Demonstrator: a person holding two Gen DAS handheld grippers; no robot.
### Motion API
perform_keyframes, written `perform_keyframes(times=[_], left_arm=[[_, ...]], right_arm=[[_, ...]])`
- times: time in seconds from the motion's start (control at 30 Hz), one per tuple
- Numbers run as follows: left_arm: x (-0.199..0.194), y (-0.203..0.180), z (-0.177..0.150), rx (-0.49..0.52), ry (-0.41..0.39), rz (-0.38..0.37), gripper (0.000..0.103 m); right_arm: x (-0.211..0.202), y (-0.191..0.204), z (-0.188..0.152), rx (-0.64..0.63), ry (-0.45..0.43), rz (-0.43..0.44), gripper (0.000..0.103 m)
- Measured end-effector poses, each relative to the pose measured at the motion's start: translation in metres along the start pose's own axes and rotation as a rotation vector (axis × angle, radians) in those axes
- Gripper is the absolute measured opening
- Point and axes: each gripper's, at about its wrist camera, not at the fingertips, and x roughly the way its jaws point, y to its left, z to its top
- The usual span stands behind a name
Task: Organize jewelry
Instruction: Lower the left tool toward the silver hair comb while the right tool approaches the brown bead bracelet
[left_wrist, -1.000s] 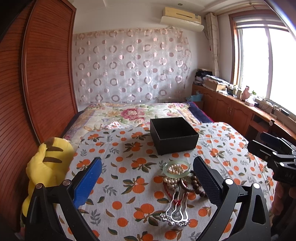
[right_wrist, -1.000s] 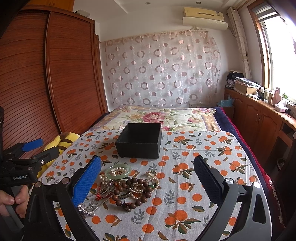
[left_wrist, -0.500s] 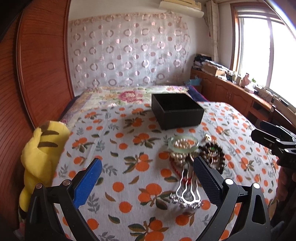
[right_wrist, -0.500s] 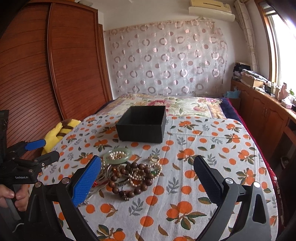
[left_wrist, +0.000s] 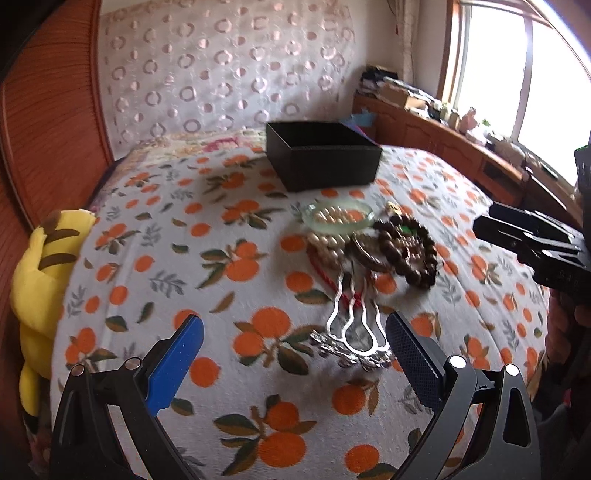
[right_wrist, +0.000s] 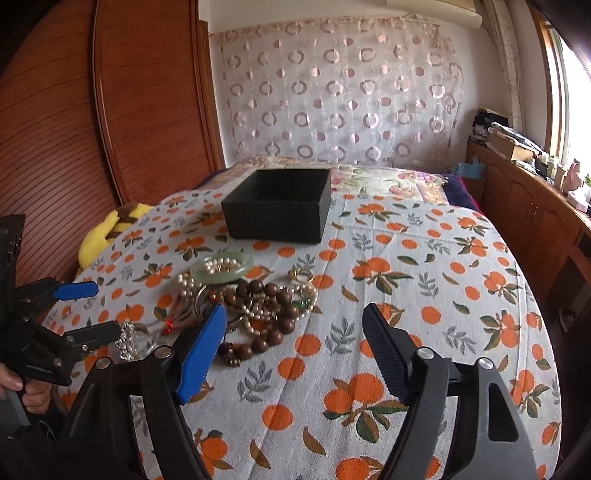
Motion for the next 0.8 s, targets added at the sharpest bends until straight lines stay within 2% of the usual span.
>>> perform_keyframes(times=[0.13, 0.5, 0.57, 0.7, 0.8], left_arm=[[0.014, -0.012, -0.003, 0.035, 0.048, -0.034, 0.095], [0.028, -0.030, -0.010, 0.116, 0.110, -0.034, 0.094], [0.027, -0.030, -0.010, 0.121, 0.101, -0.026, 0.085], [0.023, -0.027, -0.010, 0.119, 0.080, -0.032, 0.058], [0.014, -0.019, -0.008, 0.099, 0.053, -0.043, 0.058]], right_arm=[[0.006, -0.001, -0.003, -0.006, 0.026, 0.004, 0.078], [0.008, -0.003, -0.006, -0.005, 0.040, 0.007, 0.078], [0.009, -0.002, -0.006, -0.006, 0.041, 0.009, 0.078], [0.011, 0.000, -0.008, -0.012, 0.049, 0.010, 0.078], [0.013, 0.001, -0.009, -0.014, 0.053, 0.010, 0.078]])
